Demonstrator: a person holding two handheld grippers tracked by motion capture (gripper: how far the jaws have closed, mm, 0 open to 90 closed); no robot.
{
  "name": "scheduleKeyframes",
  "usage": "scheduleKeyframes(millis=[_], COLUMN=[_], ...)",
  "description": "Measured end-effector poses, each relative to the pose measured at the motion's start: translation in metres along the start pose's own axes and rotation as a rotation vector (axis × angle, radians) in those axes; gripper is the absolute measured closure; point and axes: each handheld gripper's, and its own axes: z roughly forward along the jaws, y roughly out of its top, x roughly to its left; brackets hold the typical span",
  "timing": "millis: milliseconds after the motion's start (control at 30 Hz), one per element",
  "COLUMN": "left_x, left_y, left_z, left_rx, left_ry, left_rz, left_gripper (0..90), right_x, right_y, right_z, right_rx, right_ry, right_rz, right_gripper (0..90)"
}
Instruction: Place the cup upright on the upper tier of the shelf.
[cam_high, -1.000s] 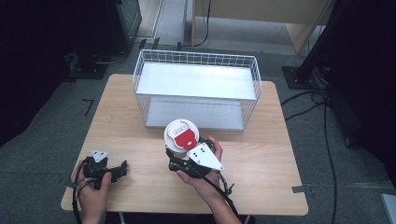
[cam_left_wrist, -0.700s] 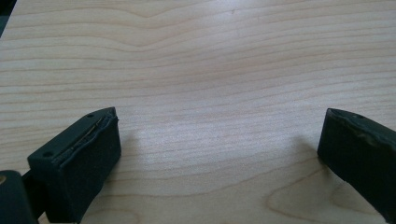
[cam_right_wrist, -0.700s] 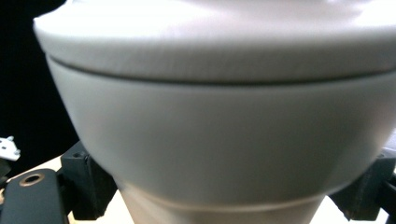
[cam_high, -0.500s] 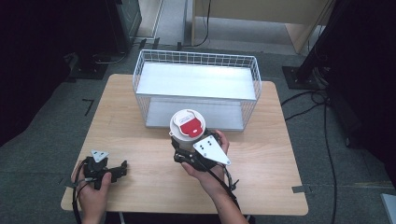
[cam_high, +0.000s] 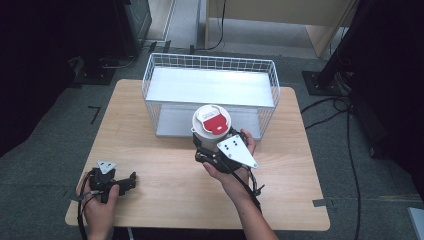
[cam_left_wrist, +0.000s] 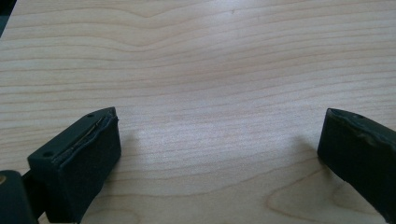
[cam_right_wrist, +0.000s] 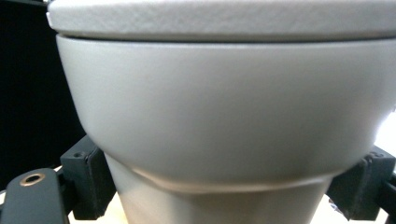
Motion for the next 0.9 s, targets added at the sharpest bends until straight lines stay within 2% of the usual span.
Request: scheduleKeyframes(millis=[500, 900], left_x=[0.000, 0.000], left_y=[0.000, 0.000], left_z=[0.000, 0.000], left_rx=[-0.001, -0.001], left_ry=[0.000, 0.000], left_rz=[0.000, 0.000], left_gripper=[0.0, 0.0], right_x=[-0.022, -0.037], right_y=[0.028, 0.042], right_z=[0.012, 0.029], right_rx=[-0.061, -0.070], right_ry=[-0.065, -0.100], right_rz=[-0.017, -0.024], right_gripper=[11.7, 11.7])
